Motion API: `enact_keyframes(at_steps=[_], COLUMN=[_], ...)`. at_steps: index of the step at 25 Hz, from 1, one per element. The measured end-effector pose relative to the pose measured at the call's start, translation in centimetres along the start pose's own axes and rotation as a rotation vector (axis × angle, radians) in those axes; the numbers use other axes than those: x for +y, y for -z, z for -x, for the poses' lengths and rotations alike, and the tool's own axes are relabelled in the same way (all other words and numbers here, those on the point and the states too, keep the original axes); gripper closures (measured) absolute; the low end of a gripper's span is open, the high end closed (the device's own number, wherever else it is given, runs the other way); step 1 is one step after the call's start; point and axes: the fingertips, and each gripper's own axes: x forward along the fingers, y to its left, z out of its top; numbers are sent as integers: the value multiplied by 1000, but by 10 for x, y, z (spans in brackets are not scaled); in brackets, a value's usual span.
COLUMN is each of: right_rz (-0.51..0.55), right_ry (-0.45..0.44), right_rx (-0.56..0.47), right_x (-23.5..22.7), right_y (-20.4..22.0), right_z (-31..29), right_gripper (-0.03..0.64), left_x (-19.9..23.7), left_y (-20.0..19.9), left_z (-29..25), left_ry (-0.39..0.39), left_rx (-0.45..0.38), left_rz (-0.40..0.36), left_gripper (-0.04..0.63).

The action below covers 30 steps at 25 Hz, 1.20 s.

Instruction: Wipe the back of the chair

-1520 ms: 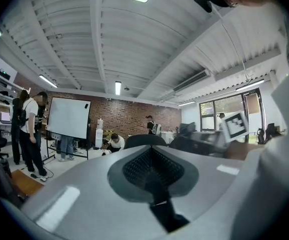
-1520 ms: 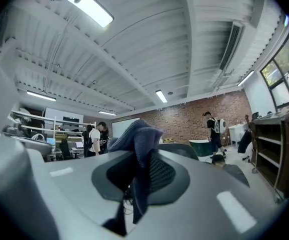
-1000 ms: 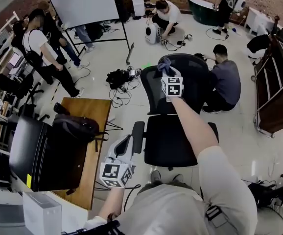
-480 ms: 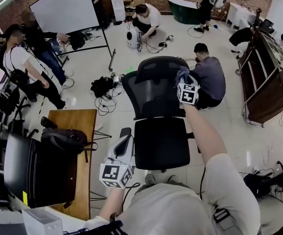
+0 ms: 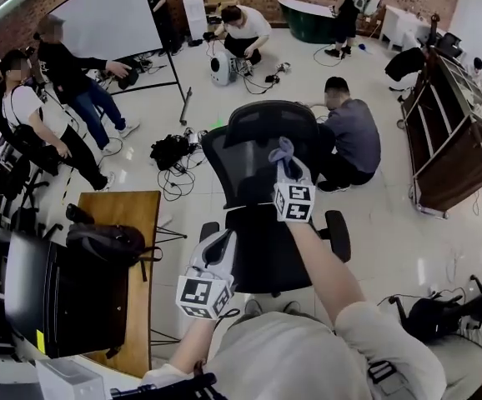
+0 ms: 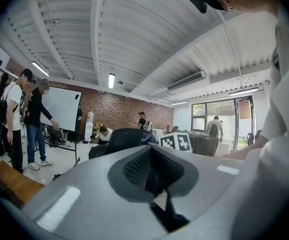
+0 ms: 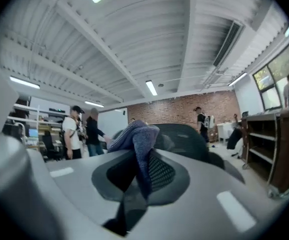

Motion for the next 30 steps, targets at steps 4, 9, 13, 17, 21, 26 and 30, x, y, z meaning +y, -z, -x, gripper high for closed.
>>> enact_keyframes(at_steps=[4, 9, 13, 17, 21, 26, 30], right_rz=[55, 101, 109, 113, 126, 169, 174], right_ry=[-184, -102, 21, 36, 163, 293, 232], right_rx=[8, 28, 137, 160, 189, 265, 227], right_x=[126, 116, 65, 41, -59, -174, -147], right_y=[66, 90, 109, 120, 137, 129, 127], right_z=[28, -66, -131, -135, -104, -58, -43], right_gripper=[572, 572, 572, 572, 572, 571, 571], left_x=[15, 35, 46, 51, 55, 47, 26], left_y=[-4, 6, 26, 24, 18, 30, 22], left_z=[16, 43, 53, 58, 52, 22, 1], left_ry=[-56, -166, -215, -226, -202, -108, -18], left_rx=[-10, 4, 53, 43, 27, 53, 26], left_rz=[7, 35, 26, 38, 38, 69, 44], left_gripper=[534, 534, 534, 534, 534, 534, 534])
